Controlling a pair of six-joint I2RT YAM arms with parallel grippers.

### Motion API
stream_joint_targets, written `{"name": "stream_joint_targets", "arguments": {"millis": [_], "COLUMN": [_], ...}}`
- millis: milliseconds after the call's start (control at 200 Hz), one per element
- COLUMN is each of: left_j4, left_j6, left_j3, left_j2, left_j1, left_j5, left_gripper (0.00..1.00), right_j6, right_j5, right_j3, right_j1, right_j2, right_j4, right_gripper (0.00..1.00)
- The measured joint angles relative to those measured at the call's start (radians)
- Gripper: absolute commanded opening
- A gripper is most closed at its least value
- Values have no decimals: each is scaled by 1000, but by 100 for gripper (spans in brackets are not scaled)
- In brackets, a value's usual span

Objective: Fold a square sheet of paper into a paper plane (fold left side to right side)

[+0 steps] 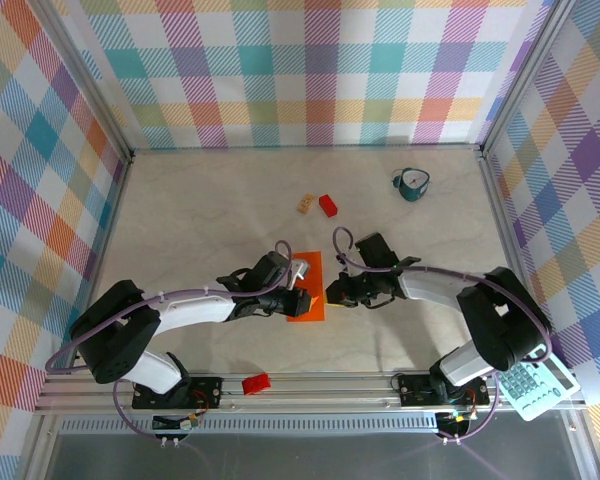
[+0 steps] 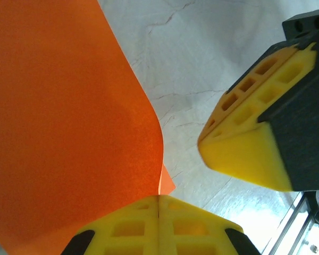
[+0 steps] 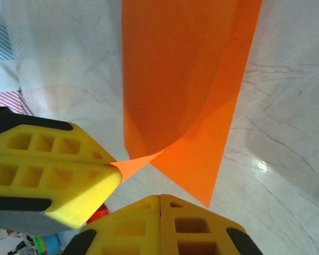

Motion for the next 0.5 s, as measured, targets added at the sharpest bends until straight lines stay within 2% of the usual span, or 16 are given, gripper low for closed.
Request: {"name": "stream_joint_targets", "arguments": {"millis": [500], "left_j4": [9], "left_j6": [-22], "left_j3": [-15], "left_j2": [0], "left_j1": [30], "left_j5": [9], "left_gripper": [0], "right_j6": [42], "right_j5": [51], "right_j3": [-23], "right_j1": [84], "right_j2": [88], "right_j4": [91], "right_gripper": [0]}}
